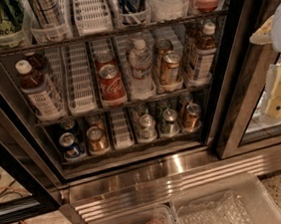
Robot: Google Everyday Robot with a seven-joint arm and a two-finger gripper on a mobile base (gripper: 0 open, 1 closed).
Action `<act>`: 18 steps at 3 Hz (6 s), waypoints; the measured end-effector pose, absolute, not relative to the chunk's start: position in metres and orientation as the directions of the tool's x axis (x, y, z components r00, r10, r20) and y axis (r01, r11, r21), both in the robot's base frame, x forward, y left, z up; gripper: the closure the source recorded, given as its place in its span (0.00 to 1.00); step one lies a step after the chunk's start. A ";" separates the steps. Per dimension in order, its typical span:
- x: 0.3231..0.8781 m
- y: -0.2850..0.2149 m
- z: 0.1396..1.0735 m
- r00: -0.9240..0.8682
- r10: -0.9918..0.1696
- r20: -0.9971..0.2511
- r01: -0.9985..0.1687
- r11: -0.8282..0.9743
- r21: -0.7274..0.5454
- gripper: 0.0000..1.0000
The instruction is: Pick pepsi can from middle shelf of fridge
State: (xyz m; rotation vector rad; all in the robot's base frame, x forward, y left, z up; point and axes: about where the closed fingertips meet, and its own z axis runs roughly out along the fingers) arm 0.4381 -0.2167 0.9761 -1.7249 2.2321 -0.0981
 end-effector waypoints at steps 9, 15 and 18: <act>0.541 -0.084 1.023 -0.307 -0.472 -0.826 -0.663 0.729 -0.170 0.00; 0.576 -0.026 1.037 -0.182 -0.242 -0.953 -0.503 0.856 -0.121 0.00; 0.580 -0.045 1.045 -0.038 -0.147 -0.988 -0.428 0.896 -0.116 0.18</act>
Offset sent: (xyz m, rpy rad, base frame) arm 0.0049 0.0013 0.0029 0.1102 -0.0222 -0.0753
